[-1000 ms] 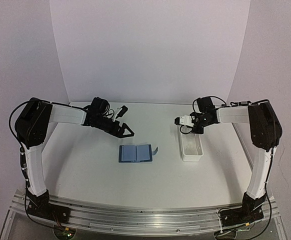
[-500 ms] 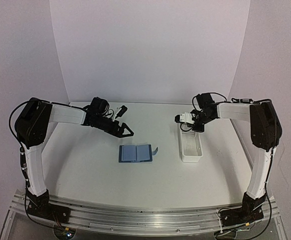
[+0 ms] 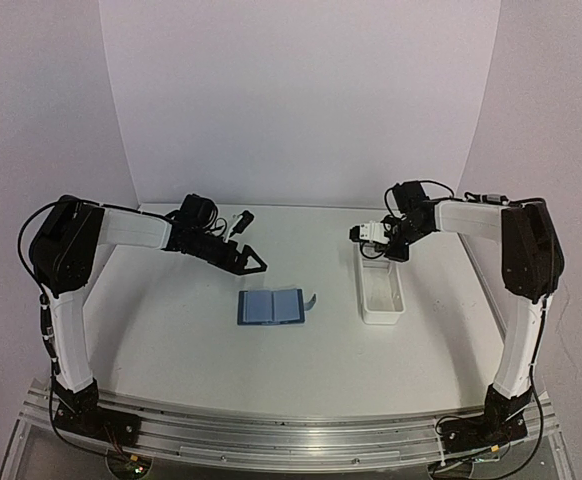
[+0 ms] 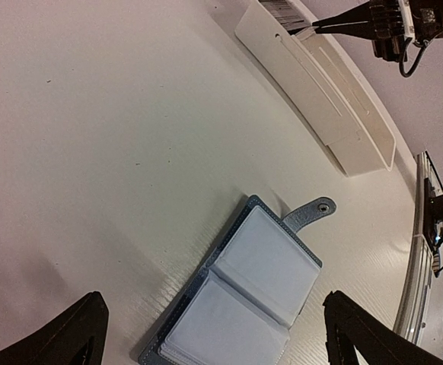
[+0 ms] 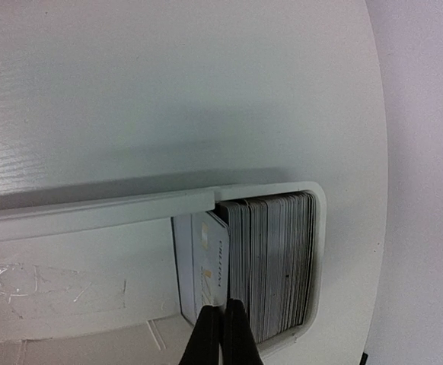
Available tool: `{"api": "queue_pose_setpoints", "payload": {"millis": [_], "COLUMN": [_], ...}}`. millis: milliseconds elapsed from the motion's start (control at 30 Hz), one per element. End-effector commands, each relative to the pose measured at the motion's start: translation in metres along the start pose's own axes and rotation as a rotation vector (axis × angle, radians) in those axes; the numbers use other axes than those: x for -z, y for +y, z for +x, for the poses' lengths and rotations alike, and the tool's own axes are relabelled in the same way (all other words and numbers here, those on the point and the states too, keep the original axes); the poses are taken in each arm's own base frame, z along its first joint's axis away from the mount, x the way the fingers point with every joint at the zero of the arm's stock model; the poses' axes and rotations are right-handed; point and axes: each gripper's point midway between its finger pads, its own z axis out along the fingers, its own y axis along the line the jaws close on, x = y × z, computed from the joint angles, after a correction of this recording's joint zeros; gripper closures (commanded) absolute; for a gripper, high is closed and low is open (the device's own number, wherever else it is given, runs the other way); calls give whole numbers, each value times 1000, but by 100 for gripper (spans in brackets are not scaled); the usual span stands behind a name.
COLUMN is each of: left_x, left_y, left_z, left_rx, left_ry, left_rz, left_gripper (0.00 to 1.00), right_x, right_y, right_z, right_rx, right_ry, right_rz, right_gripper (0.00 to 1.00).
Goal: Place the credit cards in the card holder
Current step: Pick up the credit card from the storage box.
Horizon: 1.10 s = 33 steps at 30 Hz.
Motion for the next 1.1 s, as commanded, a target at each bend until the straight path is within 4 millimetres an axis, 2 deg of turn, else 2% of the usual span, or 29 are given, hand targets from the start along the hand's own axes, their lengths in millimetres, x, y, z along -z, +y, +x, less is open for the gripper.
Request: {"api": "queue_pose_setpoints", "payload": {"millis": [0, 200, 333, 500, 800, 1067], "left_x": [1, 1, 2, 2, 2, 2], "left_y": [-1, -1, -1, 0, 1, 2], "left_z": [-5, -5, -5, -3, -6, -5], "left_rx": [-16, -16, -17, -12, -13, -6], "left_ry": [-16, -18, -19, -15, -19, -14], "left_rz": [17, 18, 16, 13, 15, 18], "left_gripper": [2, 2, 2, 2, 2, 2], "right_x": [13, -4, -10, -13, -1, 7], "right_y": [-23, -20, -22, -15, -28, -35], "right_z": [-22, -16, -15, -11, -12, -12], "right_rx": [-12, -29, -27, -24, -33, -50], "right_ry": [-79, -67, -64, -51, -38, -25], "right_rz": [54, 40, 46, 32, 76, 104], "right_gripper": [98, 92, 88, 84, 96, 94]}}
